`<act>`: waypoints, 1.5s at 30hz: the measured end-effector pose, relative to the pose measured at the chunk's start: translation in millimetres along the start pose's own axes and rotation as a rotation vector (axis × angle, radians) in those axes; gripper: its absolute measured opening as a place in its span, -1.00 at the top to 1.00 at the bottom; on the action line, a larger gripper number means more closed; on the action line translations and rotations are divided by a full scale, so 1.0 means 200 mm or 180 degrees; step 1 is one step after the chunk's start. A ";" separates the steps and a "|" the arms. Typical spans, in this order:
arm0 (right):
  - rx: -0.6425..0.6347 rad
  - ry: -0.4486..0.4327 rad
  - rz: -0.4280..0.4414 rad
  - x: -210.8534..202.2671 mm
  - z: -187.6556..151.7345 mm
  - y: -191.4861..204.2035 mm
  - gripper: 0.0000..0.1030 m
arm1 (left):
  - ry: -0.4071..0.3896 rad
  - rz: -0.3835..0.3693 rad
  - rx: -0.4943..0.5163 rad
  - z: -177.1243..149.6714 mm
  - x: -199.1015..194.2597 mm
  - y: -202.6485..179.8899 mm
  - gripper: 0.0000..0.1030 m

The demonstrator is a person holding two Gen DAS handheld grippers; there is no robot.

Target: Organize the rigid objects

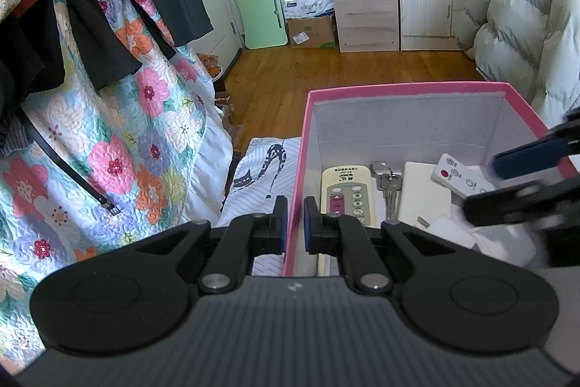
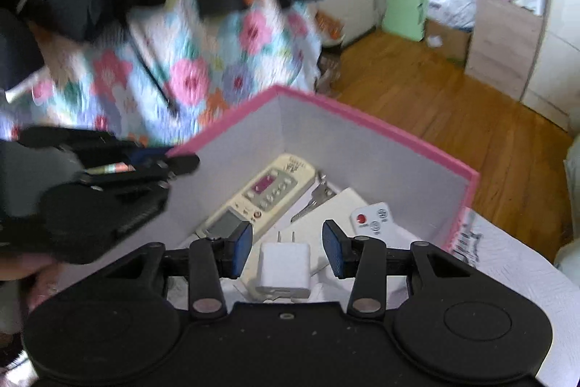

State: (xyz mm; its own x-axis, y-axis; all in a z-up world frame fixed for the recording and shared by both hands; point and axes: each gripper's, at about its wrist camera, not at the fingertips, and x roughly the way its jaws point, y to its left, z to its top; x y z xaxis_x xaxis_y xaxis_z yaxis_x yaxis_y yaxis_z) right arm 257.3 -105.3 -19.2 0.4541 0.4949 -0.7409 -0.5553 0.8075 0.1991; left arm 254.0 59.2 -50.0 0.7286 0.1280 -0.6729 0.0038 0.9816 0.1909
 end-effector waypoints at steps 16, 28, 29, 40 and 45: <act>0.0113 -0.0527 -0.0188 -0.53 -0.26 0.12 0.04 | 0.0088 0.0095 -0.0009 0.04 0.01 0.00 0.78; 0.0420 -0.1182 -0.0725 -0.94 -0.48 0.16 -0.06 | -0.0360 -0.0122 -0.0048 -0.01 -0.57 -0.05 0.78; 0.0423 -0.1249 -0.0800 -0.96 -0.50 0.18 -0.06 | -0.0378 -0.0165 -0.0058 -0.03 -0.62 -0.07 0.78; 0.0451 -0.1498 -0.0924 -1.07 -0.68 0.31 -0.06 | -0.0235 -0.0552 -0.0183 -0.26 -0.92 -0.19 0.78; 0.0424 -0.1602 -0.1144 -1.12 -0.77 0.37 -0.06 | -0.0226 -0.0603 -0.0246 -0.35 -1.01 -0.22 0.78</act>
State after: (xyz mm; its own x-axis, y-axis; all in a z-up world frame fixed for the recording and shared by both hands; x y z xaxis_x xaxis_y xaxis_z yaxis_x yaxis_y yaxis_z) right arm 7.4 -206.3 62.6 0.8863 0.2494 -0.3902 -0.2302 0.9684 0.0961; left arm 59.4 0.0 27.0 0.7663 -0.0674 -0.6389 0.0948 0.9955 0.0087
